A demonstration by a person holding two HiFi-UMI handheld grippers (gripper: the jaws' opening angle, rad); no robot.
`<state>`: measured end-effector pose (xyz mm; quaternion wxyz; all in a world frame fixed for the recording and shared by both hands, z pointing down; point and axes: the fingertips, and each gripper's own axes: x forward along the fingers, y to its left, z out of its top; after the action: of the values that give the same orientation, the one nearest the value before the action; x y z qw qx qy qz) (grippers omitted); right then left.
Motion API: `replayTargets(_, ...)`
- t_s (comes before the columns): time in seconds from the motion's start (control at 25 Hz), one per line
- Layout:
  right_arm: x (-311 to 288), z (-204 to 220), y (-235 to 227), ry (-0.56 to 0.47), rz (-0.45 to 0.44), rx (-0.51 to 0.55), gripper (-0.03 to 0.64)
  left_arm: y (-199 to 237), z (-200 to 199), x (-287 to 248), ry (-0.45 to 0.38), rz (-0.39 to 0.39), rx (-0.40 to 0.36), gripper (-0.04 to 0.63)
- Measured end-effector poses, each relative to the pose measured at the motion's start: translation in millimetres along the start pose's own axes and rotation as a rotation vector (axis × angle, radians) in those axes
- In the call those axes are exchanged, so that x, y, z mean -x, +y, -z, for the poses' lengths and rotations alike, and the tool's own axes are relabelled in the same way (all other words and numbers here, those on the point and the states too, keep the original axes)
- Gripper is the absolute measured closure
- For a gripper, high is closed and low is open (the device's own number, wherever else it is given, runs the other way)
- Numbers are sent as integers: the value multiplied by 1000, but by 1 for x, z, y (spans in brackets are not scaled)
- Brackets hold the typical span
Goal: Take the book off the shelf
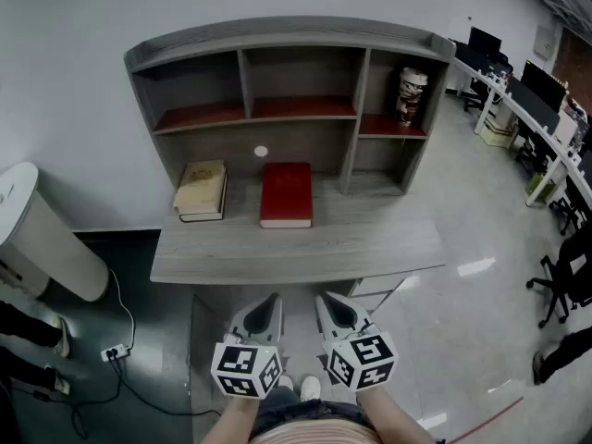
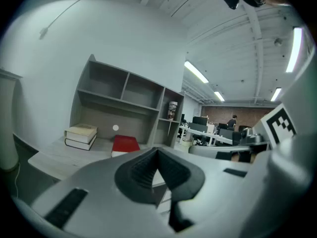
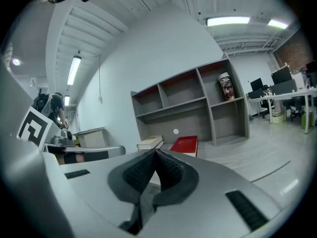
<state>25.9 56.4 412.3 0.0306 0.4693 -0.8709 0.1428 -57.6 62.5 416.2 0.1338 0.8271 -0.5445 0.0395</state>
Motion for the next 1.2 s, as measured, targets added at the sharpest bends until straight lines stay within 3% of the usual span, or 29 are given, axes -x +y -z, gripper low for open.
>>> replayTargets(0.68, 4, 0, -18, -28, 7, -36, 607, -3, -1, -13, 0, 8, 6, 583)
replayTargets(1.2, -3, -12, -28, -38, -28, -17, 607, 9, -15, -26, -18, -31, -2, 583)
